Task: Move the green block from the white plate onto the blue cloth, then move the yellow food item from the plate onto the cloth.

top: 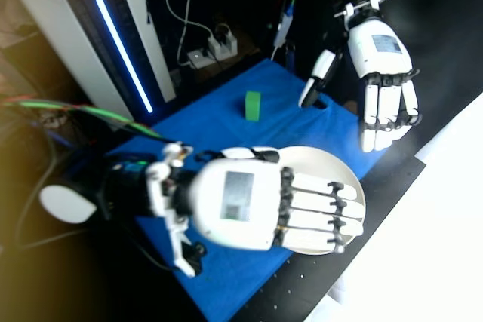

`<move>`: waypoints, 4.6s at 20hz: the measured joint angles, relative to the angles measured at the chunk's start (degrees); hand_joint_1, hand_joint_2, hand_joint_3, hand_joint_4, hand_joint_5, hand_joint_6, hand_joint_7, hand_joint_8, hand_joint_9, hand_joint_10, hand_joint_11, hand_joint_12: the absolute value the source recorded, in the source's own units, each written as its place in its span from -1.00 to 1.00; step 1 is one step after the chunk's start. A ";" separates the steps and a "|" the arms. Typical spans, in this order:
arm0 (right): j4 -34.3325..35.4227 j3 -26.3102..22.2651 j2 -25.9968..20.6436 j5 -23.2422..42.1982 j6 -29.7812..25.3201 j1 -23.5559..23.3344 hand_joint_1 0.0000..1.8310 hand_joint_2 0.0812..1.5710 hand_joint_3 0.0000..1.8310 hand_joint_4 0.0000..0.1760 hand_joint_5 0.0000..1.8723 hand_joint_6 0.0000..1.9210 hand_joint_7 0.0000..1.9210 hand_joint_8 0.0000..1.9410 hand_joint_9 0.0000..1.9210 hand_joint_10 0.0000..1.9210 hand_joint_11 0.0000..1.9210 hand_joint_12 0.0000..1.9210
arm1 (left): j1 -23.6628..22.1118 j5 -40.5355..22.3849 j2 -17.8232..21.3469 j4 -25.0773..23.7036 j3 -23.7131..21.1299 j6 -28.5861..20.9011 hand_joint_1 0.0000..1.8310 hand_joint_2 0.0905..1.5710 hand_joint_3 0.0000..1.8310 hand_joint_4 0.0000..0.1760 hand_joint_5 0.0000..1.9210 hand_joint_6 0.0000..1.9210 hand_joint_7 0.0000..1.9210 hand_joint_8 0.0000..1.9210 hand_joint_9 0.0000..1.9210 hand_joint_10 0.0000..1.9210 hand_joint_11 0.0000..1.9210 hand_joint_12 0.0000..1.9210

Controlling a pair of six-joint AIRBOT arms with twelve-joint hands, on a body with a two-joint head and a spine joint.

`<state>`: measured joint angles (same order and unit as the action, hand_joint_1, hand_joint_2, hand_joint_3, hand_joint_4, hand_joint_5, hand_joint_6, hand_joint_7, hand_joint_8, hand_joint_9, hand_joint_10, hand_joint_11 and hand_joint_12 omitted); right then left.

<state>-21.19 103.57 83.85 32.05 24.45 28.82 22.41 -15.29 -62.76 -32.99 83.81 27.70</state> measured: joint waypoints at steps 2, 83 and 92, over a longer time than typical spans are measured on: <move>-0.52 1.01 0.22 -1.97 0.07 -0.02 -0.37 0.16 -1.00 -1.00 -0.69 -1.00 -0.65 -1.00 -0.66 -0.99 -1.00 0.10 | -0.52 -0.20 -0.02 0.02 0.00 0.00 -0.10 -0.16 -1.00 -0.44 -0.63 -1.00 -0.49 -1.00 -0.44 -0.99 -0.90 0.08; -7.74 -15.63 -8.98 18.29 -0.20 -0.70 -0.02 0.01 -1.00 -1.00 -0.29 -1.00 -0.06 -0.99 -0.17 -0.96 -0.68 0.34 | 3.82 0.90 0.07 6.73 1.81 1.07 -0.05 -0.08 -0.99 -0.19 -0.60 -1.00 -0.45 -1.00 -0.34 -1.00 -0.77 0.00; -4.22 -9.01 -2.64 11.69 -0.17 2.27 0.05 0.07 -1.00 -1.00 -0.36 -1.00 0.12 -0.99 -0.30 -0.40 -0.91 0.75 | 3.78 0.81 0.07 7.30 1.81 1.07 -0.07 -0.09 -1.00 -0.41 -0.60 -1.00 -0.44 -1.00 -0.35 -1.00 -0.84 0.08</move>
<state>-25.41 94.56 81.21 43.75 24.27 31.09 26.20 -14.48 -62.70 -25.69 85.62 28.77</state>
